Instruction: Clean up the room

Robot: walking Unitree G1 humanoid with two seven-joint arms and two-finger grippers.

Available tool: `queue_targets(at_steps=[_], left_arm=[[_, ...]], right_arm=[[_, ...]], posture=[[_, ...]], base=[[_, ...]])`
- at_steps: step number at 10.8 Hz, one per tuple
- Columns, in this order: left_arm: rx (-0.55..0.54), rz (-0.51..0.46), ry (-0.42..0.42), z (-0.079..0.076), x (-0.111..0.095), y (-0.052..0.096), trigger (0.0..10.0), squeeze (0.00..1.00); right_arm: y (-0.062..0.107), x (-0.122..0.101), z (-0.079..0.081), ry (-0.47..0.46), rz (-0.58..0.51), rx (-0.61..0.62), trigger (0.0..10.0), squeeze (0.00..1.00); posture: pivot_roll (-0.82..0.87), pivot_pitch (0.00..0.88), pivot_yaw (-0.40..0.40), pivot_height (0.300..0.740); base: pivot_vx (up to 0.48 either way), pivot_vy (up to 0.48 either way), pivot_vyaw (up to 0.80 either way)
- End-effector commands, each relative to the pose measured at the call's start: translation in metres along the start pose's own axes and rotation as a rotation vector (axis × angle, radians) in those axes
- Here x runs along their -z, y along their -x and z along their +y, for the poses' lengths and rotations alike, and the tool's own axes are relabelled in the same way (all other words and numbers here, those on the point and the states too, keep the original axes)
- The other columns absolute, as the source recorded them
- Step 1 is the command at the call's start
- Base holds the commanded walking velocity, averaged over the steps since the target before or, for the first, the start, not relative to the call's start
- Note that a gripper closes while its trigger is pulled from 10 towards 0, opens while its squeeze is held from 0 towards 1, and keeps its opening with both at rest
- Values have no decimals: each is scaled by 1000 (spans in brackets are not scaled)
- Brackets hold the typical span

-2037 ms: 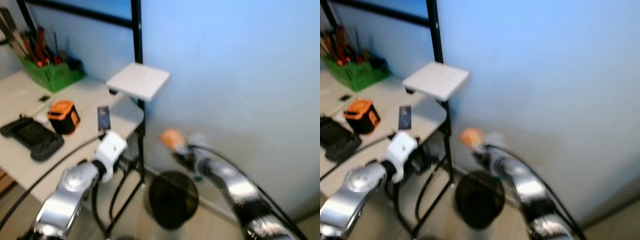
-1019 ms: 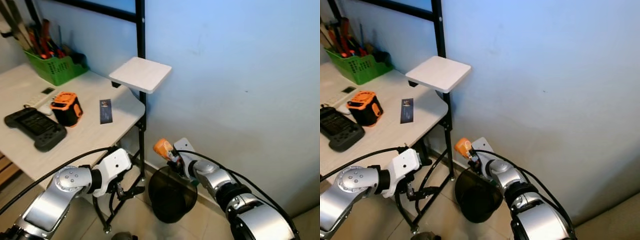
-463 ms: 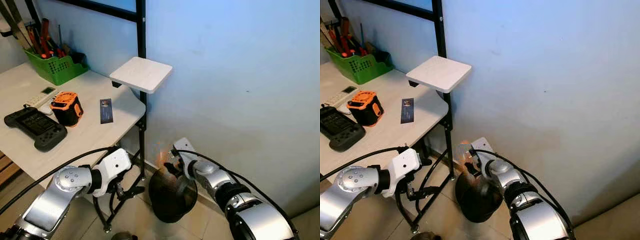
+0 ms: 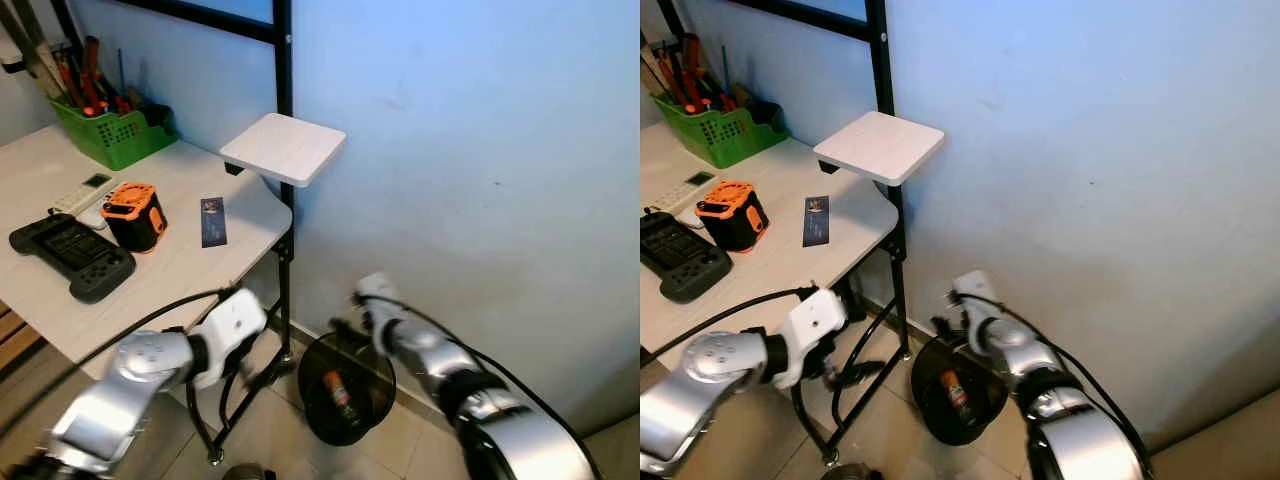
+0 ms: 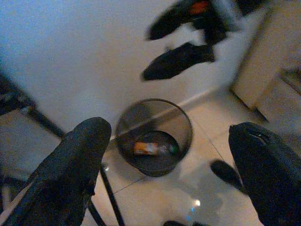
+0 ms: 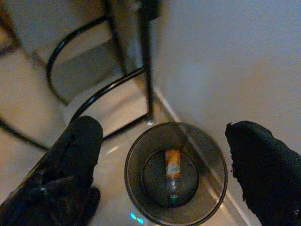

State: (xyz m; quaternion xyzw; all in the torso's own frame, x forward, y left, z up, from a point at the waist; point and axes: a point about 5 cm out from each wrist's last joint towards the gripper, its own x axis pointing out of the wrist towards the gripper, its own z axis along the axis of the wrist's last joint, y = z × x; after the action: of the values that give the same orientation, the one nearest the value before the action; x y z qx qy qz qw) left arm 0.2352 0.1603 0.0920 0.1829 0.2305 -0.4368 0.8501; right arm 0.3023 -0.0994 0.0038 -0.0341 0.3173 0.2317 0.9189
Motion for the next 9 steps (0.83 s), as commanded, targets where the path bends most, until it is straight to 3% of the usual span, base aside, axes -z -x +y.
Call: queue_targets(at_steps=[1, 3, 4, 5, 6, 7, 9], left_arm=[[-128, -24, 36, 9, 0, 0, 10000, 0], [-429, -131, 176, 21, 1, -5, 10000, 0], [-541, -174, 232, 18, 6, -1, 10000, 0], [-558, -186, 240, 18, 7, 0, 10000, 0], [-553, -142, 252, 8, 10, -2, 10000, 0], [-555, -154, 274, 7, 9, 0, 10000, 0], [-587, -147, 221, 12, 8, 1, 10000, 0]], right_arm=[[8, -5, -15, -70, -99, 35, 10000, 1000], [33, -6, -37, -190, -267, 109, 10000, 1000], [50, -5, -47, -258, -352, 192, 10000, 1000], [52, -5, -47, -268, -363, 202, 10000, 1000], [65, 4, -42, -356, -399, 226, 10000, 1000], [73, 11, -36, -376, -402, 227, 10000, 1000], [70, 2, -28, -422, -438, 224, 10000, 1000]], posture=[[30, 0, -14, 740], [-4, 0, 7, 740], [-18, 0, 11, 740], [-18, 0, 11, 740], [4, 0, -22, 740], [-6, 0, -15, 740], [17, 0, -9, 740]], base=[[0, 0, 0], [0, 0, -378], [0, 0, -763], [0, 0, -763], [0, 0, -763], [0, 0, -763], [0, 0, -781]])
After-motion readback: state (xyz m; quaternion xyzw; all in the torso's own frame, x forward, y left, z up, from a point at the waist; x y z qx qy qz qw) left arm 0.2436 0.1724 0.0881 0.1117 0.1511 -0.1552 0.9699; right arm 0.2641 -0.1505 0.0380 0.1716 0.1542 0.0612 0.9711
